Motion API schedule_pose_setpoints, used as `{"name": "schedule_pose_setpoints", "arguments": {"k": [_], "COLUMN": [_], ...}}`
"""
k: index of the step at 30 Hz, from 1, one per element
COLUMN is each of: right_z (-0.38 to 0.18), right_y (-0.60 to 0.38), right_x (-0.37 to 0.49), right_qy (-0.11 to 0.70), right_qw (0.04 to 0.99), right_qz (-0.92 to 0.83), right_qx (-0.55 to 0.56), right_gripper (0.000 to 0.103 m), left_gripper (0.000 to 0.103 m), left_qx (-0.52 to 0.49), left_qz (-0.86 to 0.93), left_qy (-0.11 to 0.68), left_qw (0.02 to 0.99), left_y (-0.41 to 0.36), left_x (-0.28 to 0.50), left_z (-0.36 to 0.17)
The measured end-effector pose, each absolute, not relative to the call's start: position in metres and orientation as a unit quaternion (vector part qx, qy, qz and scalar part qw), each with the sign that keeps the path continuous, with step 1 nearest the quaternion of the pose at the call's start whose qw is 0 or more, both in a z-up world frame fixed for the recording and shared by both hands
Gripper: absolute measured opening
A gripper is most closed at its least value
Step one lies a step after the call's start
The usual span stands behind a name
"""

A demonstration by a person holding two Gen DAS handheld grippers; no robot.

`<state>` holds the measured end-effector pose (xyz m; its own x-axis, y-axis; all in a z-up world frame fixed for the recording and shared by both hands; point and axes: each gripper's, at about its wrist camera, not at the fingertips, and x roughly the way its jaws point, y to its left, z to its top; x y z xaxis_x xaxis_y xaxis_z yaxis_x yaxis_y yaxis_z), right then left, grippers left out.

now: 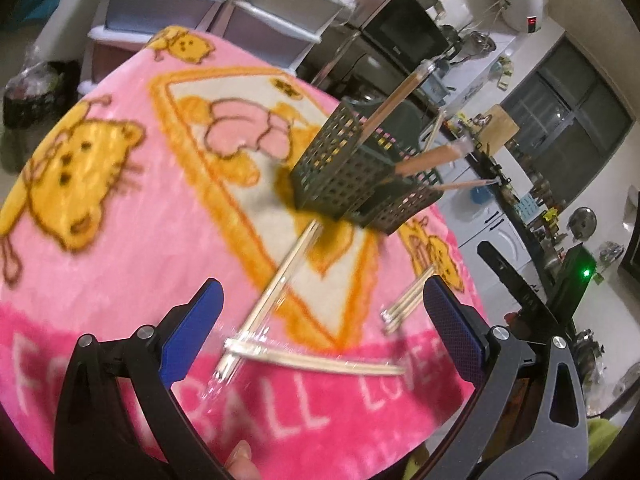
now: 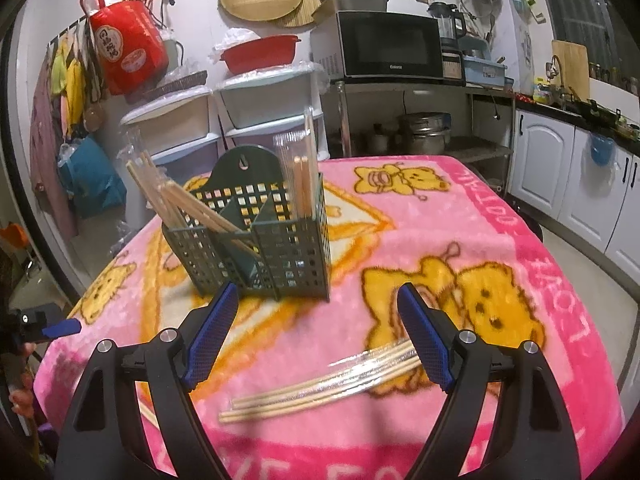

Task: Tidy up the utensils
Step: 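Withdraw both tools from the caddy toward the remaining chopsticks, then close both tools on another wrapped chopstick pair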

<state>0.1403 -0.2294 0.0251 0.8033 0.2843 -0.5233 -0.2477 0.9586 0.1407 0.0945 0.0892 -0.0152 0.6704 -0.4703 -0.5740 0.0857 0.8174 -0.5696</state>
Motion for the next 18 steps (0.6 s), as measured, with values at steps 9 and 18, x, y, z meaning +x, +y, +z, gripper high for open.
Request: {"name": "schedule_pose_setpoints", "arguments": {"k": [9,18], "right_z": [0.004,-0.02], "right_y": [-0.239,-0.261], "right_x": [0.138,0.144], "right_qy": [0.31,0.35], "right_qw": [0.941,0.93], "right_qz": [0.13,0.101], "right_qx": [0.038,0.057], "right_gripper": [0.079,0.078], "left_gripper": [0.092,0.069], "left_qx": [-0.255,-0.255], "left_qz": [-0.147,-0.148], "left_qy": [0.404,0.426], "left_qw": [0.866,0.855], "left_y": [0.097,0.094], "left_x": [0.086,0.089], "left_z": [-0.04,-0.063]}}
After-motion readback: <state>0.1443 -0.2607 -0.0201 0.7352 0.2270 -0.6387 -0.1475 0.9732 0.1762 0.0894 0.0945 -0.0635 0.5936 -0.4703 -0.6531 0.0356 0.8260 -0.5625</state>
